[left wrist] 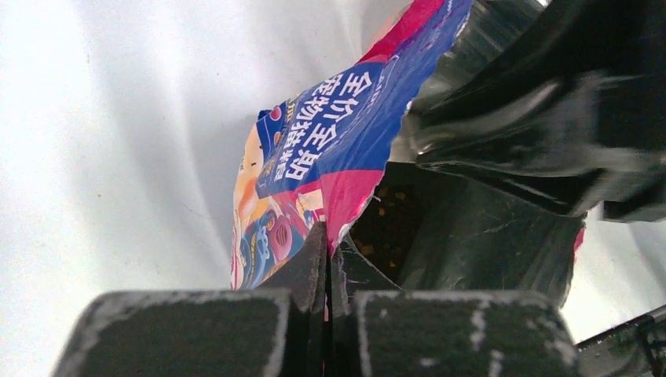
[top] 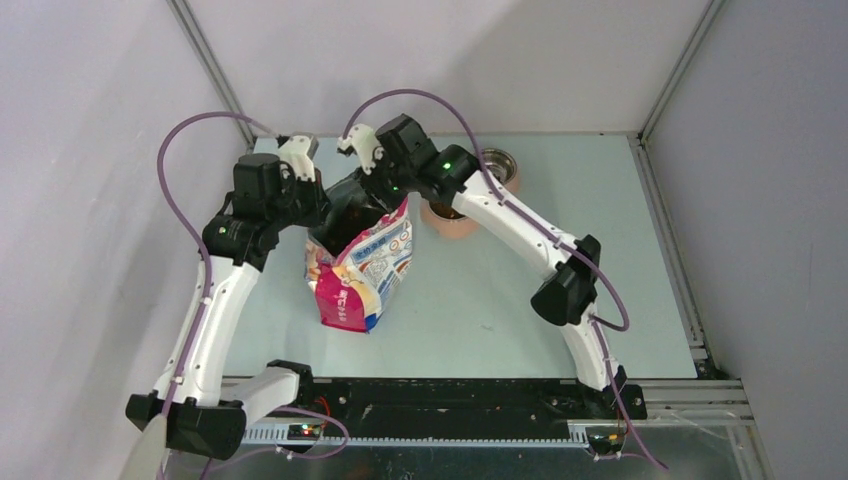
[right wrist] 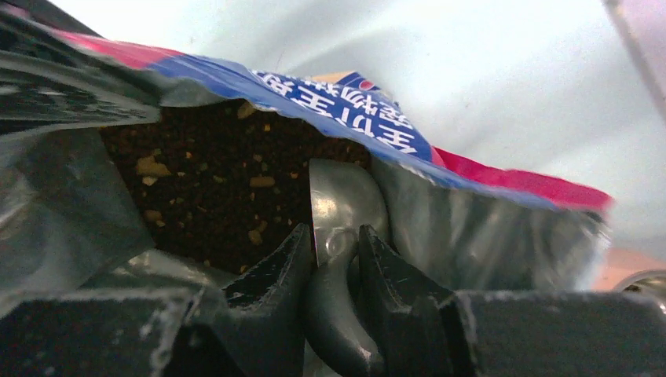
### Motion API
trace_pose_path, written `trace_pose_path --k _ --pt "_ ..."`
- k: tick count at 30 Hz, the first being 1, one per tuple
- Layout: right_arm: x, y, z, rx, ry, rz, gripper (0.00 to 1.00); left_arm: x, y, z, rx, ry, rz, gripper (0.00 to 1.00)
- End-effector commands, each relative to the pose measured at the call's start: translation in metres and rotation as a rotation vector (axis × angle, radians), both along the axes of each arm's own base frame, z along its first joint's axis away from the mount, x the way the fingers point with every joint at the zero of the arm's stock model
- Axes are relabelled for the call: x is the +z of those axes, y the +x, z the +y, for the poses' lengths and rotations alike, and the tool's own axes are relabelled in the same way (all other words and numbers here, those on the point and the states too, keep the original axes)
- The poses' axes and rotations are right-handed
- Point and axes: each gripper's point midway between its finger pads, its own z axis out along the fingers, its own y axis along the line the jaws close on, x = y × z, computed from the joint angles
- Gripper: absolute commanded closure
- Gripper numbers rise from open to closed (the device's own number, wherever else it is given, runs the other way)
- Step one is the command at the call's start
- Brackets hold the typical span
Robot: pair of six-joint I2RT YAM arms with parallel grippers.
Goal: Serve the pet food
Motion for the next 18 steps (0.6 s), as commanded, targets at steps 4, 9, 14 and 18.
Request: trace_pose_path --k 4,9,14,18 --pt "-0.020 0.020 0.000 -0.098 -0.045 -0.004 1.00 0.037 0.004 -0.006 -0.003 -0.067 -0.153 1.00" --pt "-0.052 0.019 -0.001 -0.129 -0.093 0.060 1.00 0.030 0.009 -0.002 0.026 -0.053 -0.132 1.00" --pt "-0.078 0.003 -0.004 -0.143 -0.116 0.177 1.00 0.019 0.009 0.014 0.100 -0.018 -0.137 1.00" --pt "-0.093 -0.017 -0.004 -0.127 -0.130 0.263 1.00 0.020 0.006 0.018 0.136 -0.046 -0.157 1.00"
